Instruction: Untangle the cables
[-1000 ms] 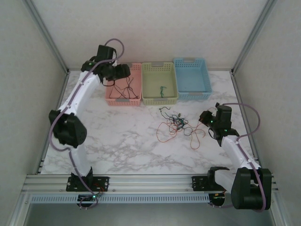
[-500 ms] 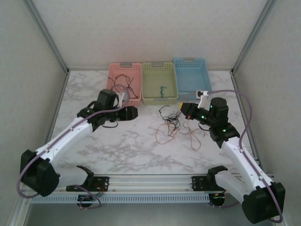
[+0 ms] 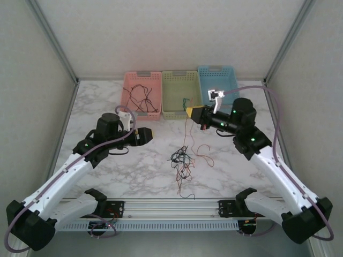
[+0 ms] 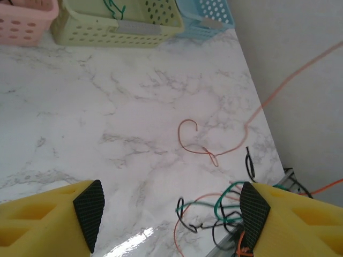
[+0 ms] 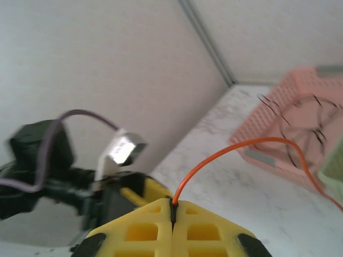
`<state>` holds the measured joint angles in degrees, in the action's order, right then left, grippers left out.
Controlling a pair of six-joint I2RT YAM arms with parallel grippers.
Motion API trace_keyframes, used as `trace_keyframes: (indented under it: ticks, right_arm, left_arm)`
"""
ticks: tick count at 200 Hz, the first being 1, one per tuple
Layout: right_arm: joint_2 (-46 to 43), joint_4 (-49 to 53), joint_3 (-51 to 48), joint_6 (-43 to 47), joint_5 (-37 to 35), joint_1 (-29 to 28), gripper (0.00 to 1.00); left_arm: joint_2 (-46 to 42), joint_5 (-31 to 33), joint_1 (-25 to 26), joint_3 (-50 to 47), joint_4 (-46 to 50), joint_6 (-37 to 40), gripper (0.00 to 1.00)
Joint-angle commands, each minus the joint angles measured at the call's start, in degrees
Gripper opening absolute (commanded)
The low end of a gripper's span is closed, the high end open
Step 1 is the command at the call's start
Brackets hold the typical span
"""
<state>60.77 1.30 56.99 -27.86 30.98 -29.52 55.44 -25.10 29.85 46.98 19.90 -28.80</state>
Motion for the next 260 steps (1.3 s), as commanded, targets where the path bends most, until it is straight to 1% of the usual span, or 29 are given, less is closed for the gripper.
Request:
trace_keyframes:
  ticks: [1, 17, 49, 72, 97, 132, 168, 191, 228, 260]
  right_arm:
    - [4.1, 1.6, -4.6, 0.8, -6.8, -0.3, 0.0]
    - [7.1, 0.4, -7.4, 0.1, -10.0, -0.3, 0.0]
    - [12.1, -3.1, -11.1, -0.7, -10.8, -0.3, 0.0]
    - [12.9, -3.6, -11.6, -0.7, -10.9, -0.3, 0.0]
    - [12.3, -1.9, -11.3, 0.1, -13.0, -0.3, 0.0]
    - [11.4, 3.1, -10.7, 0.0, -19.7, 0.1, 0.0]
    - [10.2, 4.9, -13.0, -1.7, -23.0, 2.0, 0.0]
    - [9.3, 5.0, -14.9, -2.9, -23.3, 4.4, 0.0]
    - [8.7, 5.2, -16.9, -1.7, -22.4, 8.1, 0.0]
    - [8.5, 5.0, -18.1, -1.6, -21.5, 9.8, 0.0]
  left_arm:
    - [-0.4, -2.5, 1.5, -1.8, -2.3, -1.2, 0.7]
    - [0.2, -2.4, 2.8, -2.9, -3.5, -1.4, 0.71]
    - [4.7, -1.0, 7.0, -4.7, -7.2, -1.9, 0.71]
    - [9.2, 0.7, 10.6, -4.9, -9.8, -1.4, 0.7]
    - [14.3, 1.3, 12.2, -3.4, -12.7, -0.9, 0.7]
    - [21.1, 2.5, 15.3, 3.0, -11.7, 3.1, 0.69]
    - [30.6, 3.4, 17.0, 12.6, -7.5, 7.9, 0.66]
    - [37.1, 3.0, 17.2, 18.3, -5.3, 10.1, 0.61]
    - [46.1, 1.6, 17.8, 24.7, -4.1, 11.6, 0.54]
    - [50.1, 1.1, 18.7, 27.8, -3.3, 12.1, 0.5]
